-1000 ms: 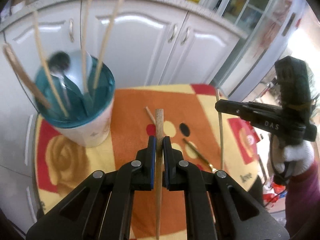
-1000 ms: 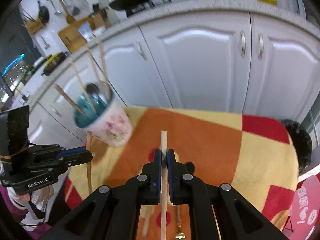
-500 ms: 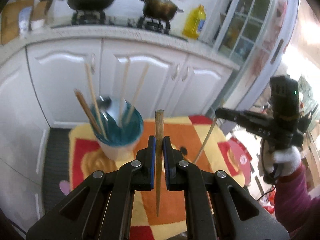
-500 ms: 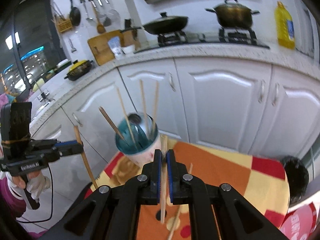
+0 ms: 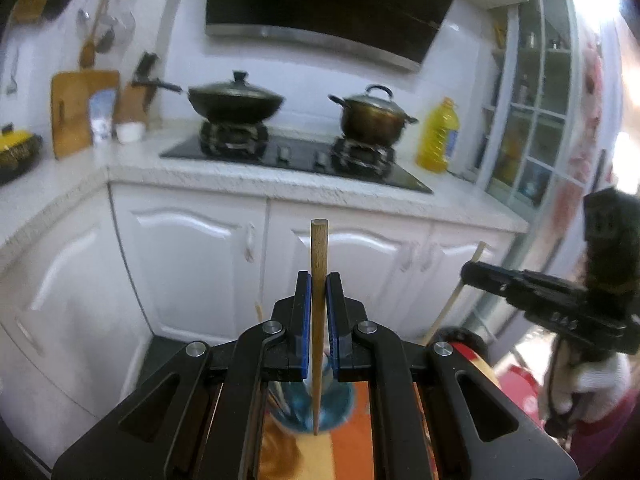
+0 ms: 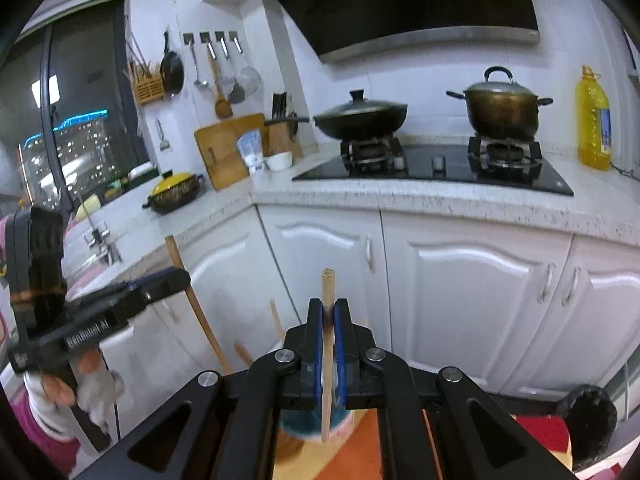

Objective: Organize utensils
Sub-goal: 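Lift both chopsticks upright and carry them over the holder, then lower the chopsticks into the holder and open both tools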

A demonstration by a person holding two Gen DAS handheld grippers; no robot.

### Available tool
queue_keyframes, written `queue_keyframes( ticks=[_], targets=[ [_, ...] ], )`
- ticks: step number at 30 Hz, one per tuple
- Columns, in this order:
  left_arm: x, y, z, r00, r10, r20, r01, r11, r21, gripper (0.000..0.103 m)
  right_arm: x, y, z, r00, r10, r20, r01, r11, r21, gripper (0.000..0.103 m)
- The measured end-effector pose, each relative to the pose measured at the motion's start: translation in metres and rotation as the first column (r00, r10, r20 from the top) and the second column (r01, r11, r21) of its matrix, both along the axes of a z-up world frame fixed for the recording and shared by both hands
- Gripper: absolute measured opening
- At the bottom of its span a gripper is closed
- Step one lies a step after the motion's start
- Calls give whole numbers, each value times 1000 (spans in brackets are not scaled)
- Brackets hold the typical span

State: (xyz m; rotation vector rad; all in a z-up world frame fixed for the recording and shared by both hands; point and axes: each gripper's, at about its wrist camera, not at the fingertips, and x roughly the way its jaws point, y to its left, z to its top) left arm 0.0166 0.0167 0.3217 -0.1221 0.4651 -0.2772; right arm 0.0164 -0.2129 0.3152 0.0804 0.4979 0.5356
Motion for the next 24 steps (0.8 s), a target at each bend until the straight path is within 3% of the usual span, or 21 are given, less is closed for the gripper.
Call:
queue_keyframes(
  ticks=[5,12,18,24],
  targets=[
    [22,-5,-8,996,66,61,-69,996,53,6,29,12,-1,999,-43,14,43,999,-2,5],
    [43,-13,-51,993,119,19,-120,990,73,6,55,29,-50,997,-39,-62,37,999,-29,5],
    [50,-20,-91,992,117,-53,-111,989,93,6,61,34,-90,988,-5,-153,-6,997,-72,5],
    [49,-27,-104,991,112,-76,-103,987,122,6,67,35,-111,979,5,-205,-21,997,-74,5]
  ],
)
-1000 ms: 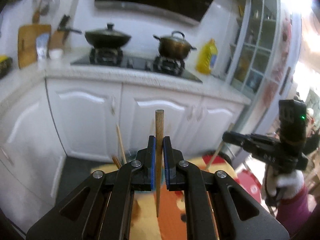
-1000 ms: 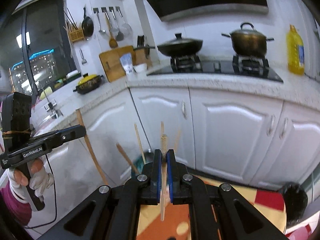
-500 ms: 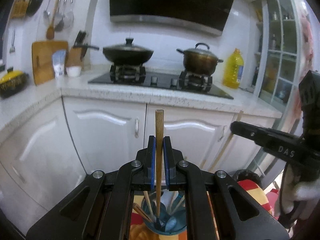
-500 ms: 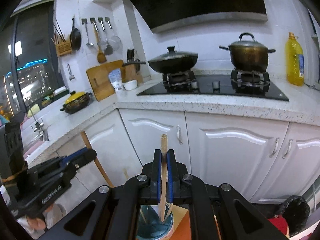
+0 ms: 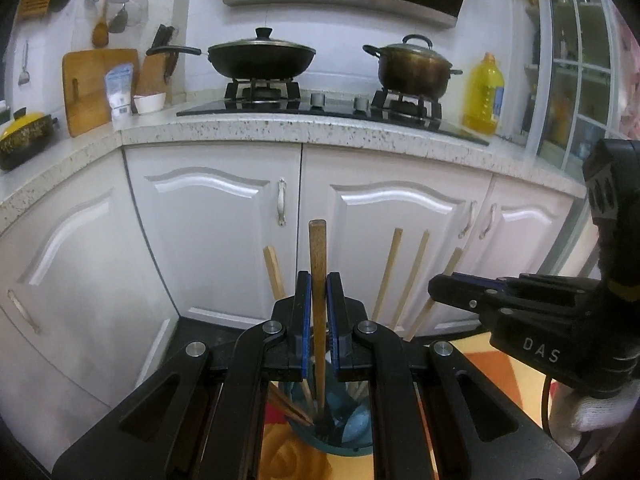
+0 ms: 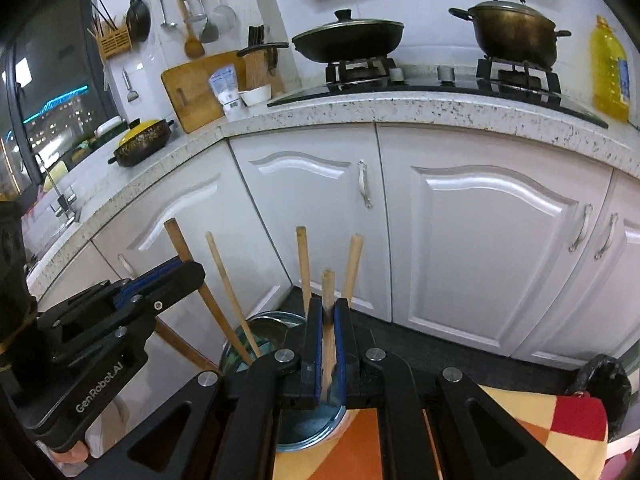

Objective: Organize utensils
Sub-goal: 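Lower the chopsticks into the holder and open both tools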

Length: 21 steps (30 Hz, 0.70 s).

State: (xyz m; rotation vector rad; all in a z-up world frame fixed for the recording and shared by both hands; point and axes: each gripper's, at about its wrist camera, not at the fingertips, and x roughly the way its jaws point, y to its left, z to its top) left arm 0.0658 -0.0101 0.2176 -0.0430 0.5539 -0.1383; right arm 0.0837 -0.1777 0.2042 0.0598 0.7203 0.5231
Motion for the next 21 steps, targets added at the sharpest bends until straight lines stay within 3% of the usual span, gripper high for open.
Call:
queue_keyframes(
  ticks=[4,5,6,7,9,14,21],
  targets=[
    [3,2,-1,1000,-4,-21,3,1000,-11,6,-1,-6,2,1000,8,-4,-8,999,37,6],
    [3,3,-1,1000,-2,-26,1,1000,-18,6,-3,-10,3,1000,4,-6,-4,999,44,17],
    [3,4,-1,999,-3,-32,2,1000,-27,6,-3,-12,4,1000,1,-8,-1,999,47,36],
    [4,5,0,999,-4,-37,3,999,-33,6,-4,-15,5,1000,-6,-12,6,998,58,40],
    [4,5,0,999,-11,-51,9,999,-41,8,-7,-22,4,1000,-12,-24,13,997,77,40],
    [-4,1,5,999,-26,-44,25,999,-41,31,-16,-31,1,999,-22,-35,24,998,61,40],
    [-21,-9,9,999,-39,-25,39,999,-20,39,-32,-40,-2,999,-33,-43,35,997,66,40]
  ],
)
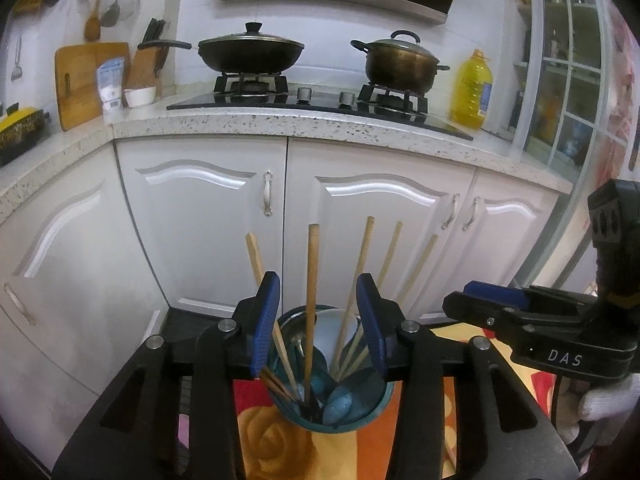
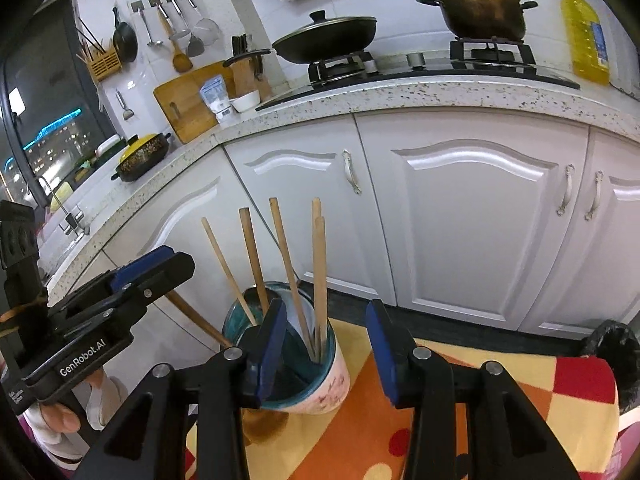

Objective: Organize utensils
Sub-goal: 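Lower the chopsticks into the holder and open both tools, then move both tools back over the rug toward the chopstick and gold fork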

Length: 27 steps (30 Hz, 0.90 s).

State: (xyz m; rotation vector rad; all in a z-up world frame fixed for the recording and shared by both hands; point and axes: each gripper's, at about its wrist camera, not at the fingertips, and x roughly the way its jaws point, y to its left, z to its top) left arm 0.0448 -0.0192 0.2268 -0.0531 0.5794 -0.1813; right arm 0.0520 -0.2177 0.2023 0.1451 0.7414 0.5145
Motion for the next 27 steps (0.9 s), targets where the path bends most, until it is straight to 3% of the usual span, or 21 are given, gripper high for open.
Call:
queue_keyframes(
  ticks=[27],
  targets=[
    [-51,-18,-17,999,15,-41,-12,998,69,44,-49,-11,-19,998,-45,-37,42,996,-84,42]
  ],
)
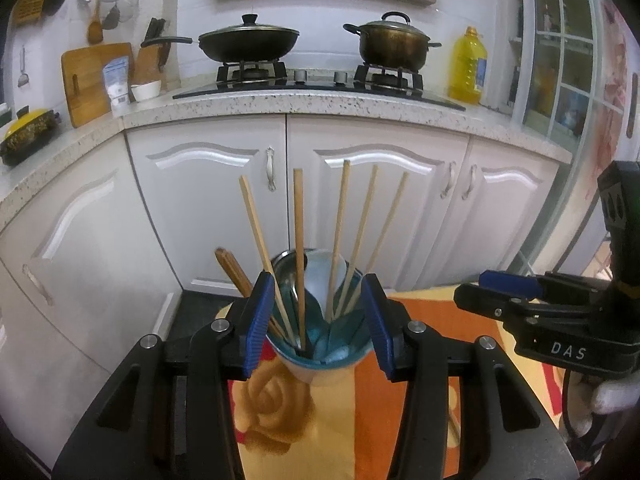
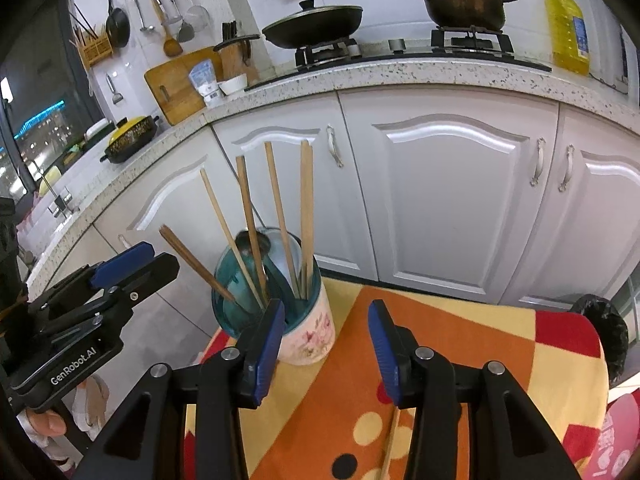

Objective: Organize utensils
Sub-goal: 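Move both tools back over the rug toward the chopstick and gold fork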

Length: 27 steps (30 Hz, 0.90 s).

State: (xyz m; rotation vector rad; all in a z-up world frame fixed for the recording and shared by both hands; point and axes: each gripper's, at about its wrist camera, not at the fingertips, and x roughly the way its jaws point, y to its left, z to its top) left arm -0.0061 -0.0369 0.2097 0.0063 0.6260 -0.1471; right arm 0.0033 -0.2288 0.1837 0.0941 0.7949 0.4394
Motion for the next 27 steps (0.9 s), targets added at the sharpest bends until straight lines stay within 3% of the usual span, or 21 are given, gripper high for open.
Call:
queue_keyframes(
  ticks=[27],
  targets=[
    [-20,-29,-56,992,-43,-121,48,998,40,44,-20,-34,-58,989,-57,-136,53,998,-32,42]
  ],
)
